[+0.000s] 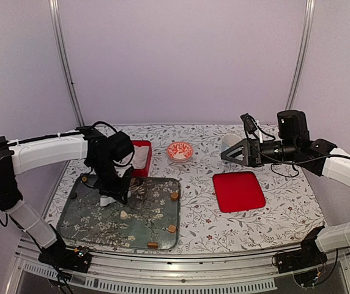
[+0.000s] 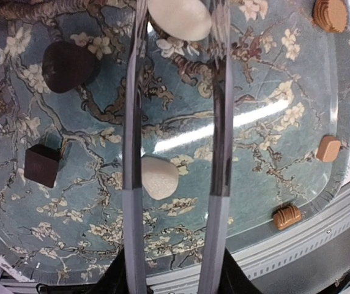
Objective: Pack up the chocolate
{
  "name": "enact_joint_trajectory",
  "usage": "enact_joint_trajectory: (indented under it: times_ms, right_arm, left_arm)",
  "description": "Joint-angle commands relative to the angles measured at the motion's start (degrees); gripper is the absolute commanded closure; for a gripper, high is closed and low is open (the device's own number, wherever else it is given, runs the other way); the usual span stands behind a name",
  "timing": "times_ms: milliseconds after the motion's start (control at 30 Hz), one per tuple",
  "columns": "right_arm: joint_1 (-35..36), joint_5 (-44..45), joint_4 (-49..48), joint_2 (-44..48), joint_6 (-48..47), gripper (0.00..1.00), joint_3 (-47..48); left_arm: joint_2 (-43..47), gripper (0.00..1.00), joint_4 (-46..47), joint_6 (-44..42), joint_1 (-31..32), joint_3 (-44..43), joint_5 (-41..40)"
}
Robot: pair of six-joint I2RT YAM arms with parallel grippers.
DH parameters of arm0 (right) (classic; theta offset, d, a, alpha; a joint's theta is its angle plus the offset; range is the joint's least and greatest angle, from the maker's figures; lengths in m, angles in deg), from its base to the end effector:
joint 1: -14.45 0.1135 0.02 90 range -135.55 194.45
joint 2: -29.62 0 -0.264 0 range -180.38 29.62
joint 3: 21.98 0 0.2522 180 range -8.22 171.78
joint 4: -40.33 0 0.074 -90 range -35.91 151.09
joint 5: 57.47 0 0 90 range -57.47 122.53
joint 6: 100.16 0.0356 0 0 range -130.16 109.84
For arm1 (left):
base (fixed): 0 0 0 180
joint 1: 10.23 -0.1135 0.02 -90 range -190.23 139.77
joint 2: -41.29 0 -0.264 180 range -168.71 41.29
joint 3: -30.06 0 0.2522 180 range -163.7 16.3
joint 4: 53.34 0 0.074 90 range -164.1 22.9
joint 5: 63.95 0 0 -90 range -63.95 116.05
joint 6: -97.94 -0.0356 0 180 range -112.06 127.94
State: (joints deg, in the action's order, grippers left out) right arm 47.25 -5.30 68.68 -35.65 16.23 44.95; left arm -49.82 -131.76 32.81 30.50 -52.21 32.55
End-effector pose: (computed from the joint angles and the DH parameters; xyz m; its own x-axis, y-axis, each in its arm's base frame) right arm 0.2007 0.1553 0.3147 -0.7331 -0.0548 -0.6779 -0.6281 0.4370 0.6439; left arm 0.2092 -0.1855 0.2294 -0.9611 0.2761 0.0042 0.2736 0.9540 -0.1227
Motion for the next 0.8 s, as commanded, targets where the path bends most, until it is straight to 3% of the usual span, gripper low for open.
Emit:
enact_joint_trajectory:
  times_ms: [0,233,333,767]
  right_arm:
    - [-0.2,0.9,0.3,1.4,0.6,0.01,-0.9]
    - [-0.2,0.8,0.2,1.5,0.6,0.01,-1.1]
    - [-0.3,1.0,0.2,1.5,0.6,0.01,-1.0]
    - [-0.3,1.9,0.1,1.3,1.0,0.01,-1.3]
  left_arm:
    - [4.2,0.69,-2.8,-0.1,0.3,-1.7,-0.3]
    - [8.3,0.69,-5.3,-0.9,-2.9,-2.8,1.4]
    - [9.1,0.69,-5.5,-1.9,-7.0,-5.1,1.7]
    - [3.2,0.69,-3.6,-5.3,-22.0,-15.1,-2.0]
